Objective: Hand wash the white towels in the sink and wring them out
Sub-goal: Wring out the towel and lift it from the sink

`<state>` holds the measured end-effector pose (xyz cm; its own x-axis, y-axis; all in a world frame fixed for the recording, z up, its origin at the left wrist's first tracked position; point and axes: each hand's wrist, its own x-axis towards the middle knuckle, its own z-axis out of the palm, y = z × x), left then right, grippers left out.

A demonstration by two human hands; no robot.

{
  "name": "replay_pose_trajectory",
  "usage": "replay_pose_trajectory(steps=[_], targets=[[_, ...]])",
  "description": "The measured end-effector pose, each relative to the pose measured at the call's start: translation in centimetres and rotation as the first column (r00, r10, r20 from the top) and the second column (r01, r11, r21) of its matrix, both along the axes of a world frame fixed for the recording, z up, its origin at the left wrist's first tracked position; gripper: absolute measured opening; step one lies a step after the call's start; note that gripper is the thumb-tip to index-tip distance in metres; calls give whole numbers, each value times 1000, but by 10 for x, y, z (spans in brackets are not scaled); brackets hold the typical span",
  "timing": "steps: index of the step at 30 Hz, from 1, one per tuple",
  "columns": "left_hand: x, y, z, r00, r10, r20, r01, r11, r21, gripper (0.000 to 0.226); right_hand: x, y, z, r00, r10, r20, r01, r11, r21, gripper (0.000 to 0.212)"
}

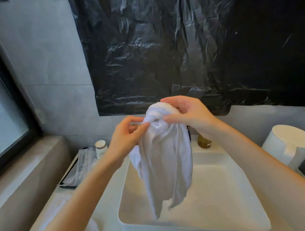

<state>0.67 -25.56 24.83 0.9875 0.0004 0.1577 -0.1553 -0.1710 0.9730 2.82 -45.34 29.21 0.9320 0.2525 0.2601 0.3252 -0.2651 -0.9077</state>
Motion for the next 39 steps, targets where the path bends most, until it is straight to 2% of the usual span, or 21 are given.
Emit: replay_pose_trajectory(steps=[6, 10, 13, 15, 16, 20, 23, 25, 28, 31, 33, 35, 37, 39], targets=[[-15, 33, 38, 986, 35, 161, -12, 990, -141, 27, 11, 32, 25, 995, 76, 71, -89, 976, 200, 40], [-23, 52, 56, 980, 28, 197, 2, 988, -154, 38, 20, 52, 46, 960, 80, 270, -95, 995, 43, 30], [-28, 69, 53, 992, 28, 125, -21, 998, -57, 32, 28, 65, 40, 941, 104, 323, -70, 991, -116, 23], [-32, 79, 46, 998, 30, 61, -29, 999, -22, 25, 32, 74, 28, 955, 121, 270, -82, 985, -151, 23], [-33, 83, 43, 999, 39, 23, -38, 998, -44, 23, 33, 79, 22, 968, 135, 211, -113, 987, -112, 23], [-43, 101, 35, 985, 26, -170, -70, 964, -256, 27, 28, 94, 11, 955, 291, -54, -274, 939, 208, 30], [-51, 111, 26, 975, 23, -221, -96, 942, -323, 45, 27, 104, 14, 905, 417, -80, -377, 876, 301, 30], [-57, 117, 21, 952, -7, -305, -114, 920, -375, 44, 25, 110, 20, 882, 468, -57, -431, 849, 308, 28], [-64, 120, 10, 881, -94, -463, -105, 916, -386, 40, 19, 124, 24, 880, 476, -2, -457, 847, 272, 25], [-76, 109, 5, 845, -77, -529, -124, 935, -334, 33, 7, 143, 24, 887, 447, 118, -460, 878, 134, 20], [-82, 105, 5, 864, -49, -502, -152, 924, -352, 35, 2, 154, 23, 871, 432, 235, -446, 895, 6, 16], [-86, 113, 4, 901, 0, -435, -200, 888, -414, 40, 2, 159, 20, 871, 403, 281, -400, 914, -69, 16], [-89, 128, 6, 931, 49, -362, -226, 856, -464, 36, 9, 161, 14, 885, 394, 249, -376, 919, -117, 22], [-90, 149, 5, 947, 118, -300, -243, 873, -423, 42, 18, 166, 6, 890, 414, 192, -383, 907, -177, 26]])
